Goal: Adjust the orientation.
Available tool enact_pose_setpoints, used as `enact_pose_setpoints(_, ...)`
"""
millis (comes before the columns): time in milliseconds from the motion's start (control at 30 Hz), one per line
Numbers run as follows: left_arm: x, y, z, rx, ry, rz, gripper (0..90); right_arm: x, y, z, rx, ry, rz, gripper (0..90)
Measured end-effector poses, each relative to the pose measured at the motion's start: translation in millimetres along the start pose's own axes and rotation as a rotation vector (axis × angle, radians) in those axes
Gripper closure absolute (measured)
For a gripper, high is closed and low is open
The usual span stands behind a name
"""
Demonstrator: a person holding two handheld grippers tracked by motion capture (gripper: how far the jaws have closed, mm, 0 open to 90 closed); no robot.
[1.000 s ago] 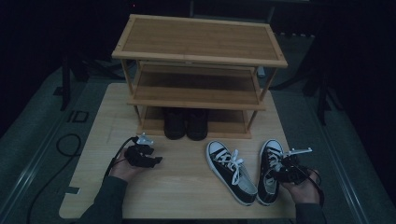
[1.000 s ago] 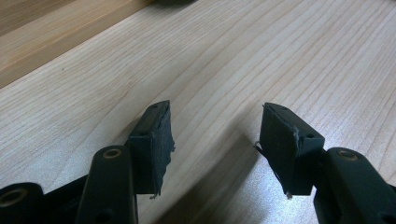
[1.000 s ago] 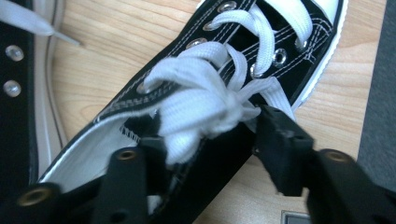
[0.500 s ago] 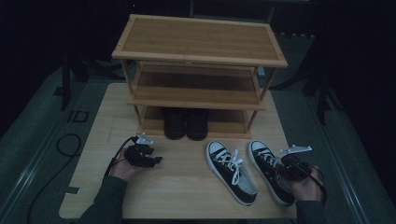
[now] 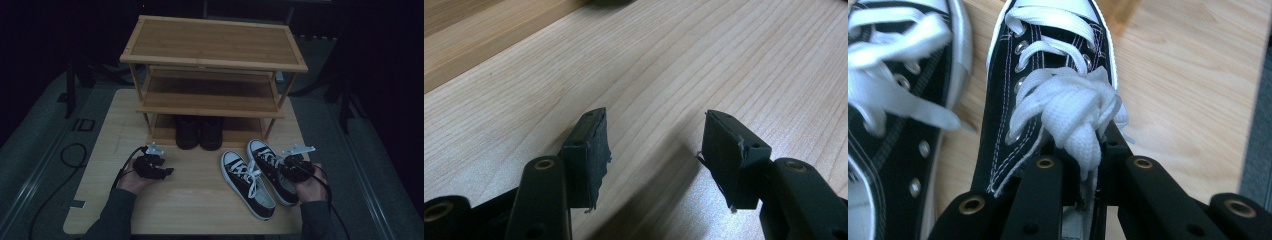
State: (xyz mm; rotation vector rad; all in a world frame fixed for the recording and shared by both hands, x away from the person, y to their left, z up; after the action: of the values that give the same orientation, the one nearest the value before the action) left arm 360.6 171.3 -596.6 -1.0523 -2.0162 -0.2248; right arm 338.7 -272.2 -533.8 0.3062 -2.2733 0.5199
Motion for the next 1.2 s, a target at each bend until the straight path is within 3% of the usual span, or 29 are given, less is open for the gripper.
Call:
enact_pose_setpoints(200,0.4,0.8,0.4,0.004,-0.005,0.006,44.7,-11.9,13.9,-11.7,0.047,-0.017,-0.015,83.5)
enact_pose_setpoints(400,0.6,1.3,0.5,0.006,-0.008,0.008,44.7,-20.0,19.2,-6.9,0.083,-0.006,-0.018,83.5)
enact_pose_setpoints(833,-0.1,1.4,0.2,0.009,-0.016,0.008,44.7,-20.7,20.6,1.1,0.029,0.014,-0.066,81.7)
enact_pose_setpoints(967,0.1,1.7,0.4,0.012,-0.018,0.012,44.7,-17.4,17.4,1.5,0.034,0.050,-0.080,70.9)
enact_pose_setpoints(1200,-0.2,1.1,0.3,0.007,-0.016,0.008,44.7,-9.0,12.9,3.5,0.049,0.056,-0.082,62.8)
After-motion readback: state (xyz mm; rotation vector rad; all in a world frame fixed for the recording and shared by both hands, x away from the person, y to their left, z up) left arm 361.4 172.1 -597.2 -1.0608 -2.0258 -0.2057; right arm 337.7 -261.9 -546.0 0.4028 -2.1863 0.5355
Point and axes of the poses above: each handheld gripper's, and its own axes: x roughly backward along the jaws, z roughly out of its underside, y roughly to its left, the point moved 4 cm from there along -x, roughly forward along the jaws, and after that the axes turned 10 degrees about z, right-handed, at the moved point
